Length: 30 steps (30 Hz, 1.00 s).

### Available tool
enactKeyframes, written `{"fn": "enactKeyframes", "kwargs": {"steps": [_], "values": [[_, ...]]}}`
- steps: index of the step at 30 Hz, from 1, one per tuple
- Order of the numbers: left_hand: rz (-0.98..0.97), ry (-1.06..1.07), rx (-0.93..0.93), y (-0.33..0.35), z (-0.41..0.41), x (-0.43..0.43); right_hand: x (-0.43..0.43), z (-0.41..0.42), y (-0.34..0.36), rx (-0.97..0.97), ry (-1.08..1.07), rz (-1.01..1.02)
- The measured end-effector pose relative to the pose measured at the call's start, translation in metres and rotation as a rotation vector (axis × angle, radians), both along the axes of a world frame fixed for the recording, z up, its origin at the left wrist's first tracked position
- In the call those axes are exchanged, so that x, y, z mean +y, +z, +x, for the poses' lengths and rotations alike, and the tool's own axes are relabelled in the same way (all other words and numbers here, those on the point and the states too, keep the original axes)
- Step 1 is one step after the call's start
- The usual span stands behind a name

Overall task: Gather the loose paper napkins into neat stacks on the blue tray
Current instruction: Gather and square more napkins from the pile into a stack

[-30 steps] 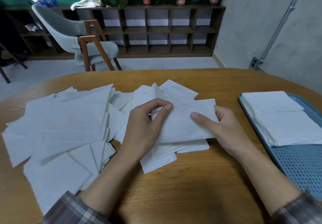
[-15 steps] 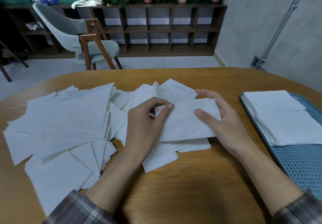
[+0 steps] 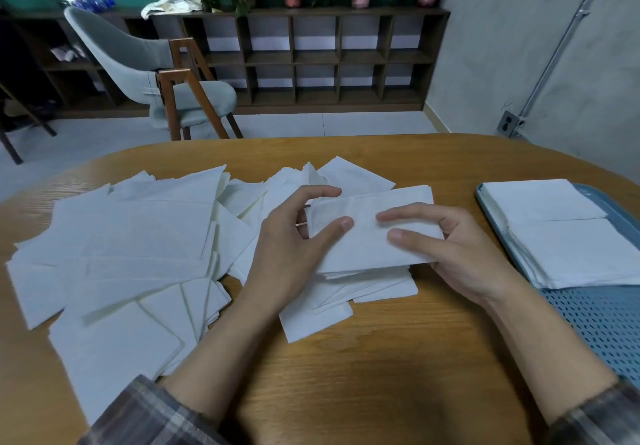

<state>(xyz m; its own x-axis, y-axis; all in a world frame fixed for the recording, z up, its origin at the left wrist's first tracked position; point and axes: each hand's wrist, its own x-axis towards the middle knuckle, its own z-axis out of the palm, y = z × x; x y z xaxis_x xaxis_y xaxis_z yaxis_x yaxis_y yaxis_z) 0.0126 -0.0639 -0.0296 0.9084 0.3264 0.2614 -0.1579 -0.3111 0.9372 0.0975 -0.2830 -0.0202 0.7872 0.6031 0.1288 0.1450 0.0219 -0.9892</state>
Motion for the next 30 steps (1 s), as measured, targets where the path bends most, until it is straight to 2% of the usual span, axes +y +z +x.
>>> {"fn": "enactKeyframes", "kwargs": {"steps": [2,5,7,14,17,22,26,30], "values": [[0.099,-0.049,0.028,-0.004,0.0,-0.002,0.0,0.002,-0.002,-0.122,-0.151,-0.094],[0.422,-0.121,0.125,-0.01,0.001,-0.004,-0.003,0.005,-0.001,-0.211,-0.347,-0.097],[0.548,-0.148,0.181,-0.013,0.001,-0.005,-0.005,0.009,-0.004,-0.242,-0.419,-0.094],[0.736,-0.106,0.013,-0.02,0.002,0.001,-0.004,0.012,-0.01,-0.299,-0.528,-0.121],[0.625,-0.111,-0.005,-0.015,0.0,0.001,-0.006,0.014,-0.009,-0.293,-0.546,-0.125],[0.191,-0.166,0.008,0.003,-0.008,-0.002,-0.005,0.011,-0.007,-0.332,-0.466,-0.143],[-0.054,-0.259,0.039,0.013,-0.008,-0.001,-0.004,0.007,-0.003,-0.308,-0.214,-0.05],[-0.157,-0.32,0.089,0.016,-0.009,0.001,0.002,-0.003,-0.005,-0.275,-0.035,-0.104]]}}
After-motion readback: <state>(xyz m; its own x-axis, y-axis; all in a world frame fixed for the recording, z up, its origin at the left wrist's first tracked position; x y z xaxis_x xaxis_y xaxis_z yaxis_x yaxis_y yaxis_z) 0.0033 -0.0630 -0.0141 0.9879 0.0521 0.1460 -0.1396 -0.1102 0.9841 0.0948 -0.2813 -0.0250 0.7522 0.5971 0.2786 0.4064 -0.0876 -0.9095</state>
